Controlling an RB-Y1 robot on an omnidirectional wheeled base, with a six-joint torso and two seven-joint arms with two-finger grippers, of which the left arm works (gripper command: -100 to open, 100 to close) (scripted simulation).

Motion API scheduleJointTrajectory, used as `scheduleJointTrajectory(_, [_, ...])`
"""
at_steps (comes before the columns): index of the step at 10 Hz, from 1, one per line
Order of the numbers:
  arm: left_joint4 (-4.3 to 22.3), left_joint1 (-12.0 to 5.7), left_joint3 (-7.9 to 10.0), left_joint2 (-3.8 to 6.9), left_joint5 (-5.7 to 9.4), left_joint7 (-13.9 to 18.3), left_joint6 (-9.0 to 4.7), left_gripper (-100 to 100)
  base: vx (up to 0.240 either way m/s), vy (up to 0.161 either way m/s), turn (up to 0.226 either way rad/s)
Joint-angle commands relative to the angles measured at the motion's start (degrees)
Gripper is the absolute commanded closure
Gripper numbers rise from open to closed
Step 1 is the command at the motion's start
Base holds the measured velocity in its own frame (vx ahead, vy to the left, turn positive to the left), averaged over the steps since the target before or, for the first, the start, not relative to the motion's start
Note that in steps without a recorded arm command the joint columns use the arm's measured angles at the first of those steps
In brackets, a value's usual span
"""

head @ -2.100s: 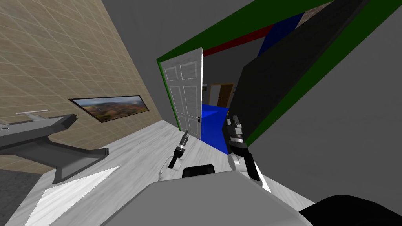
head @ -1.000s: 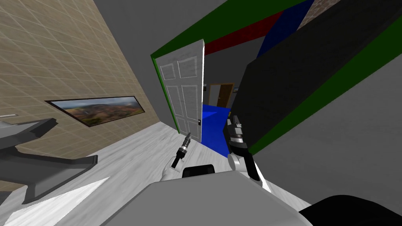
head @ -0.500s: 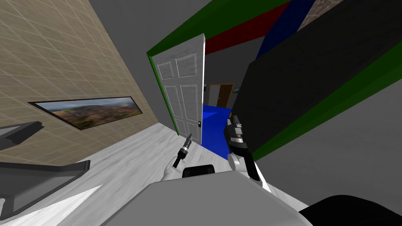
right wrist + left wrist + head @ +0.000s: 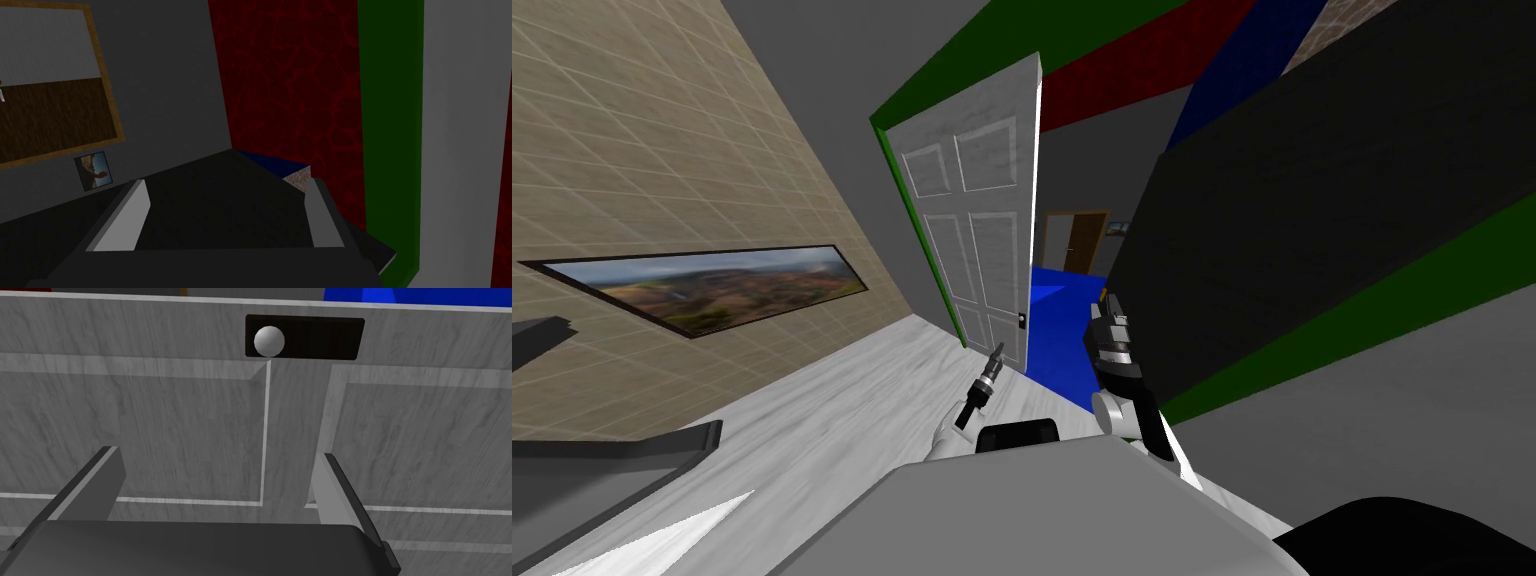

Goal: Push the door open

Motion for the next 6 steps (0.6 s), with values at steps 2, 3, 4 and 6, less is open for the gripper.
scheduleJointTrajectory(2, [3.05, -1.23, -0.26, -0.38, -0.06, 0.31, -1.0, -100, 0.074, 0.02, -0.01])
scheduleJointTrajectory(3, [4.42, -1.77, -0.49, -0.63, -0.14, 0.5, -1.34, -100, 0.11, 0.017, -0.024])
scheduleJointTrajectory(4, [5.1, -2.04, -0.61, -0.75, -0.18, 0.6, -1.51, -100, 0.12, -0.001, -0.014])
scheduleJointTrajectory(6, [7.6, -3.03, -1.03, -1.31, -0.33, 0.96, -2.12, -100, 0.117, 0.021, -0.016])
